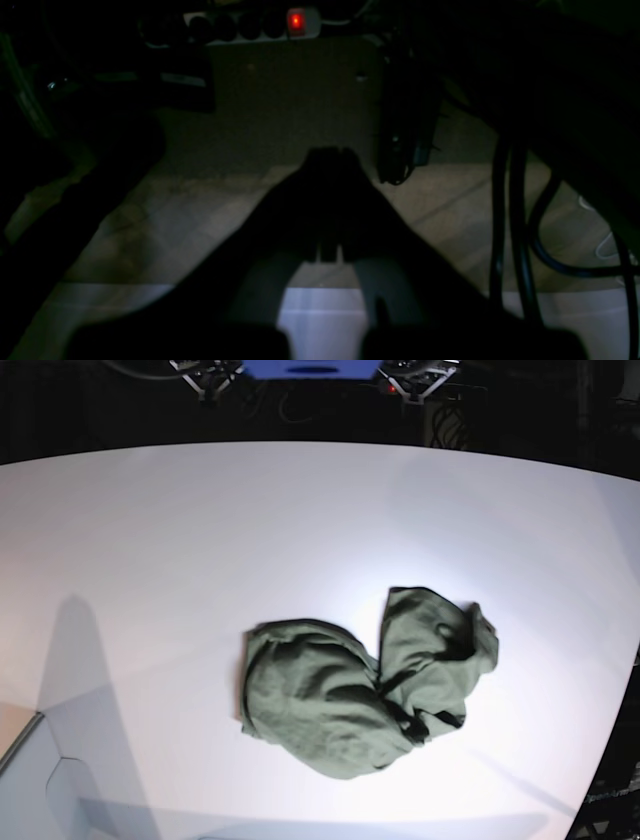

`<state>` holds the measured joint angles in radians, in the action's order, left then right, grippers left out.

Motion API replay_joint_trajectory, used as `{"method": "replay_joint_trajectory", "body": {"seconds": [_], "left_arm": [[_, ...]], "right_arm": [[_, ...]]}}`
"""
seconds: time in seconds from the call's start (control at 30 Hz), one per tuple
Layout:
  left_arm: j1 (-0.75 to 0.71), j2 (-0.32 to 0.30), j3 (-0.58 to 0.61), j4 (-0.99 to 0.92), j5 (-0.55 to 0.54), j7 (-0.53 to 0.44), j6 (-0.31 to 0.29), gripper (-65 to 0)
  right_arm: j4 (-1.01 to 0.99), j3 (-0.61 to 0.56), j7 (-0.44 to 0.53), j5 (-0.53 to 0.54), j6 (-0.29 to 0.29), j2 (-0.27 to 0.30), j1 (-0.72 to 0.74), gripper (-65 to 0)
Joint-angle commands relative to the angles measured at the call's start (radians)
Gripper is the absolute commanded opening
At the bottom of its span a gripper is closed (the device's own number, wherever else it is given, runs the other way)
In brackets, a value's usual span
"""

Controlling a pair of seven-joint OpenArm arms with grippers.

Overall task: Layout the t-shirt on the table in an organized manner, then fold the t-shirt properly
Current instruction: 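Move both grippers out from rest toward the green t-shirt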

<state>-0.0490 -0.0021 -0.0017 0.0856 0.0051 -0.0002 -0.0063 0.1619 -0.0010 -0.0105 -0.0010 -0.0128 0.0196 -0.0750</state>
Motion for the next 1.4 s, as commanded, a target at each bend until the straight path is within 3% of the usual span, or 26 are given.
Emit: {"method": "replay_joint_trajectory", "body": {"seconds": [0.0,0.93,1.17,1.37], "left_arm": [[0.001,0.003,0.002,0.003,-0.004,-0.002,0.010,-64.8],[-0.036,-0.005,0.002,0.007,-0.006,-0.010,0.010,-64.9],[-0.216,-0.026,0.001,0.245,-0.006,-0.008,0.010,-64.9],[-0.363,-0.046,0.001,0.463,-0.006,-0.001,0.013,-64.9]], "right_arm": [[0.000,0.002,0.001,-0.004,0.015,0.003,-0.004,-65.0],[0.003,0.002,0.008,-0.004,0.015,0.016,-0.022,-65.0],[0.029,0.002,0.010,-0.004,0.017,0.052,-0.078,-65.0],[0.331,0.002,0.010,-0.004,0.017,0.092,-0.273,-65.0]]}}
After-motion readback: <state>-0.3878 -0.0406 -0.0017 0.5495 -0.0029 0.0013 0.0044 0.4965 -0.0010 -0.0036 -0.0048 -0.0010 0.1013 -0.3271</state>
